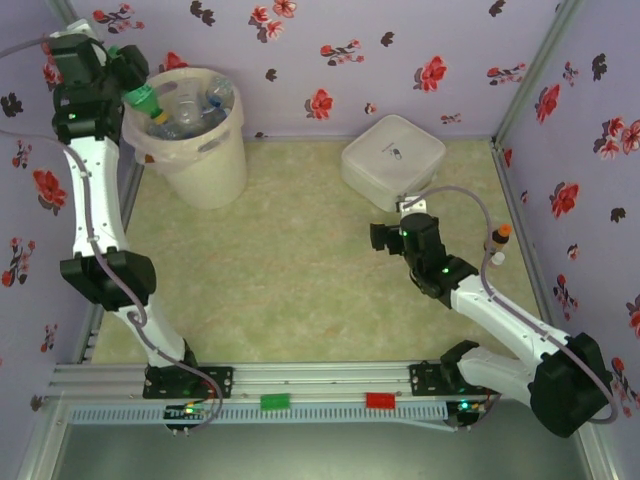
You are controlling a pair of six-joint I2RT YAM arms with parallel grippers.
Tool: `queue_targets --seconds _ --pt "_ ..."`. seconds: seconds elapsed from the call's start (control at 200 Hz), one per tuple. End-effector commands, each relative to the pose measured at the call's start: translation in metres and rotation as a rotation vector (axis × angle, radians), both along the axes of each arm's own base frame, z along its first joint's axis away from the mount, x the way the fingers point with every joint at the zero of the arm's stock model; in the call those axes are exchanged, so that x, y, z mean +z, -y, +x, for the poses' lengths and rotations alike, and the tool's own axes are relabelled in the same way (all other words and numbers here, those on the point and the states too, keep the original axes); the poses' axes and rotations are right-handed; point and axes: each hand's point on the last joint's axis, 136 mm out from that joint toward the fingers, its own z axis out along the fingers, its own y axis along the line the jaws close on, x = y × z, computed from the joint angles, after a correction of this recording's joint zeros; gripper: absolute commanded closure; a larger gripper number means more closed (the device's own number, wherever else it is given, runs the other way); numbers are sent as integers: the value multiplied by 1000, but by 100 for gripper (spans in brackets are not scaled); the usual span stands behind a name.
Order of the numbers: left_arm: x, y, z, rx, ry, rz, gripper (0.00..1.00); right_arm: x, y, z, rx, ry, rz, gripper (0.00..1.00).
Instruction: Put the plastic bottles in the bin
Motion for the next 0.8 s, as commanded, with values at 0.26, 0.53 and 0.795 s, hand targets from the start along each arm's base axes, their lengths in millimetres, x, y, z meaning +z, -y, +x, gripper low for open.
queue_targets --seconds 0.26,0.53,0.795 --pt "-57 -21 43 -37 -104 -115 55 -8 21 7 -107 4 -47 0" --pt "-78 -14 55 -80 -146 -151 0 -8 26 8 -125 3 -67 0" --pt "-35 -9 18 -80 -97 -18 0 -8 48 22 -180 18 -103 0"
